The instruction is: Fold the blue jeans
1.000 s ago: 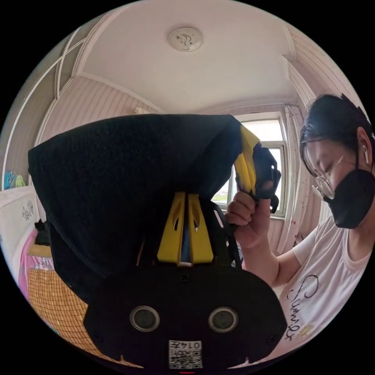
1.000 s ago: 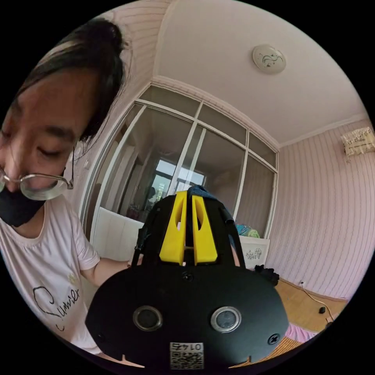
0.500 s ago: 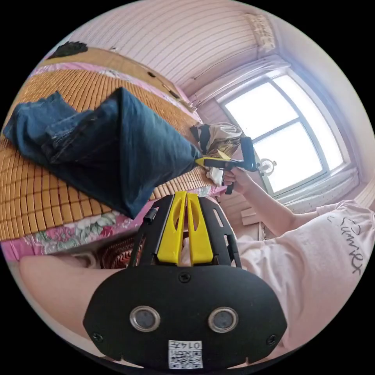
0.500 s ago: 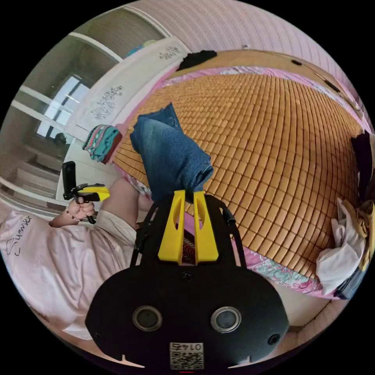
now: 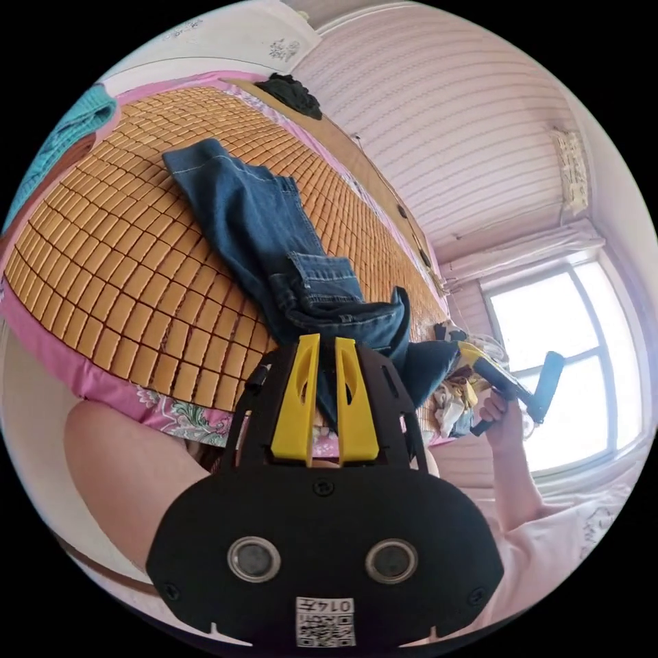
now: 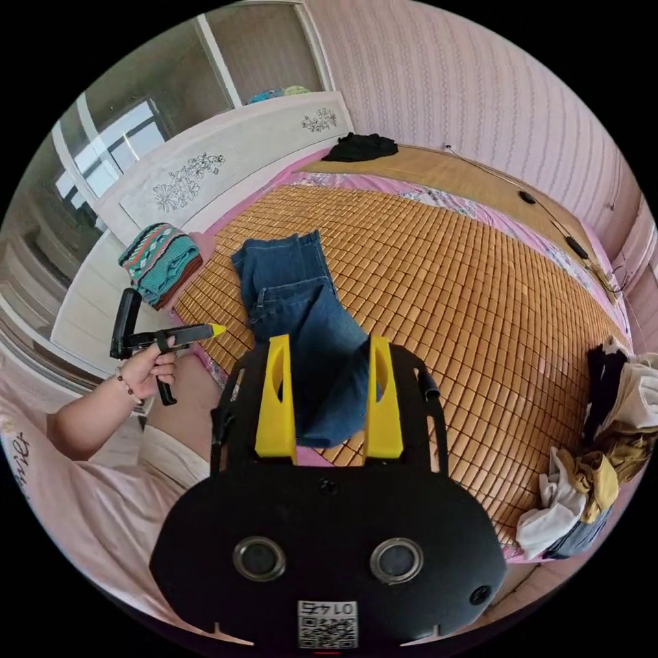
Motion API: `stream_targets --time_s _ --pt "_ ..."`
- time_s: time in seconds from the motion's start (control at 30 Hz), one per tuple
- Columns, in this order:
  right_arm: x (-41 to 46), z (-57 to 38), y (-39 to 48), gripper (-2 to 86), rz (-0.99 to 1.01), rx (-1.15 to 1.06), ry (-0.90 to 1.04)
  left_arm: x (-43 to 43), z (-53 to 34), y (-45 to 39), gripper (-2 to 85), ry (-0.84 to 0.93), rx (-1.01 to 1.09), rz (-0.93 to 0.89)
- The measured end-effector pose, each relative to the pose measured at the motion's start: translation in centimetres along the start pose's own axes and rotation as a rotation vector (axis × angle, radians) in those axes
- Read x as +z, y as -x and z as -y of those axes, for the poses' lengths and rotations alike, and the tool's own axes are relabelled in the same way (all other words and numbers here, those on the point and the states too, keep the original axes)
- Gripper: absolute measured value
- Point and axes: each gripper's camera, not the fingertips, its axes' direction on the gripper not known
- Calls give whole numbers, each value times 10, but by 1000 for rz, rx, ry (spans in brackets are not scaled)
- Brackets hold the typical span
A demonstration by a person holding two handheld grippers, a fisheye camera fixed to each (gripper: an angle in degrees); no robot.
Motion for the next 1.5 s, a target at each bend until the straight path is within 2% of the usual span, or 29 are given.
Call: stream_targets --time_s 0.07,0.2,0.27,0.4,0.53,0.57,0.63,0.67,0.8,0.97,1.07,1.13,1.23,1.37,1.5 --pt "-2 29 34 129 71 -130 -64 13 8 4 60 -24 -24 8" --pt "4 65 67 128 -3 -281 -111 38 14 25 83 -21 -149 -43" --pt "33 91 78 137 -31 -358 -12 45 12 39 87 -51 -230 -106" --pt "91 125 97 130 32 -418 206 55 12 40 83 -41 -183 -68" --pt "174 137 102 104 -127 -503 499 62 13 45 76 -1 -161 -32" --pt "187 137 97 94 -109 -512 581 64 13 48 73 18 -167 -33" --pt "183 141 92 61 -14 -516 605 68 12 52 66 30 -161 -46" --pt "170 144 88 23 20 -499 581 68 11 53 65 19 -155 -64" --pt "110 131 72 6 74 -429 414 70 13 49 66 13 -87 -136" --pt "-2 84 11 -2 83 -145 115 70 7 35 68 62 11 -95" --pt "-56 45 -31 -2 212 31 -31 64 -3 31 70 49 27 -123" --pt "-72 19 -53 -2 211 104 -53 57 -10 32 75 21 0 -161" --pt "-76 -24 -85 -1 94 259 -47 50 -20 26 82 -39 22 -109" --pt "-56 -60 -109 5 56 365 0 73 -23 21 126 27 16 -91" --pt "-55 -67 -103 23 27 313 0 98 -23 18 136 117 20 -24"
